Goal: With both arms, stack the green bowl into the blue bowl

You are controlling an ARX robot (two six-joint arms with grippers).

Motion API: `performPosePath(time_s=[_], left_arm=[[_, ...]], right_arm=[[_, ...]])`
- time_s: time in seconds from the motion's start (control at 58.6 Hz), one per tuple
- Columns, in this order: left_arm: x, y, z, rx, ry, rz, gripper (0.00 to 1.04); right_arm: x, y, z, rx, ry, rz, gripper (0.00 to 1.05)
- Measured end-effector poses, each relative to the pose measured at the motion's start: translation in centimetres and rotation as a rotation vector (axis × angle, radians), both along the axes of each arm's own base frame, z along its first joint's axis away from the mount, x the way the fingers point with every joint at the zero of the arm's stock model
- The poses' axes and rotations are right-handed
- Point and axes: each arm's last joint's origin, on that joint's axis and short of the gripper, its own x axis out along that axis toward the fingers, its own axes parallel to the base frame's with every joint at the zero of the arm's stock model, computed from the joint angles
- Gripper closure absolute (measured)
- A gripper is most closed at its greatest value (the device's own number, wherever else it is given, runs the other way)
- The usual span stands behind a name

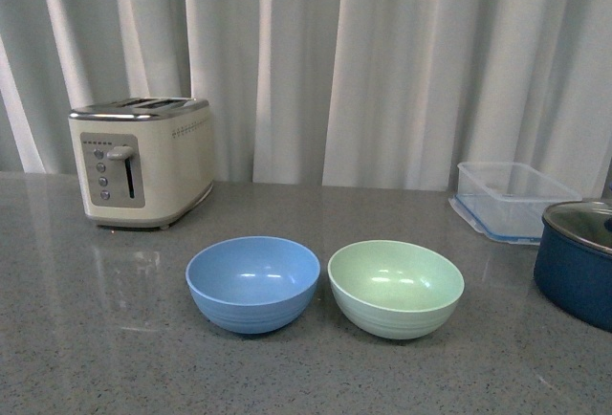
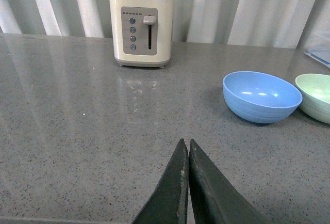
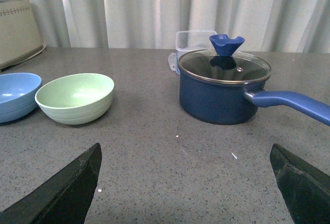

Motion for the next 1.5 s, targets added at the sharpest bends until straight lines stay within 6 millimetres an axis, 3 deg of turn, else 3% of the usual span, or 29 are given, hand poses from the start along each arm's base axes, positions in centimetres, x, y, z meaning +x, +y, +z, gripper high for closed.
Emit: performPosePath(time_s=[0.546,0.682,0.734,0.819,0.853,0.904,1.058,1.263,1.433,1.501], left_arm=[[-1.5,0.0,-0.3,0.000,0.006,0.000,1.01],[-1.5,0.0,-0.3,0.000,0.007,0.000,0.79],[-1.5,0.0,-0.3,0.000,0.007,0.001,0.69],[-1.5,0.0,-0.3,0.000,0.006,-0.002,0.52],[-1.5,0.0,-0.3,0.000,0.005,-0.002,0.45],[-1.5,0.0,-0.3,0.000,0.006,0.000,0.35],[-1.5,0.0,-0.3,0.000,0.006,0.000,0.06],[-1.5,0.0,-0.3,0.000,0.006,0.000,0.07],[-1.5,0.0,-0.3,0.000,0.006,0.000,0.07],[-1.5,0.0,-0.3,0.000,0.006,0.000,0.07]], right_arm=[[0.0,0.0,0.0,0.000,0.000,0.000,0.10],[0.0,0.0,0.0,0.000,0.001,0.000,0.10],[0.0,0.1,0.1,0.040,0.180,0.024,0.10],[0.5,0.7,0.9,0.089,0.735,0.018,0.10],[0.8,0.9,0.9,0.088,0.850,0.014,0.10],[2.1,1.6,1.3,0.089,0.962,0.032,0.10],[6.6,3.4,4.6,0.115,0.930,0.079,0.10],[12.4,5.3,6.5,0.154,0.942,0.099,0.10],[18.2,6.8,6.4,0.193,0.980,0.108,0.10],[19.5,7.1,6.1,0.194,0.988,0.109,0.10]])
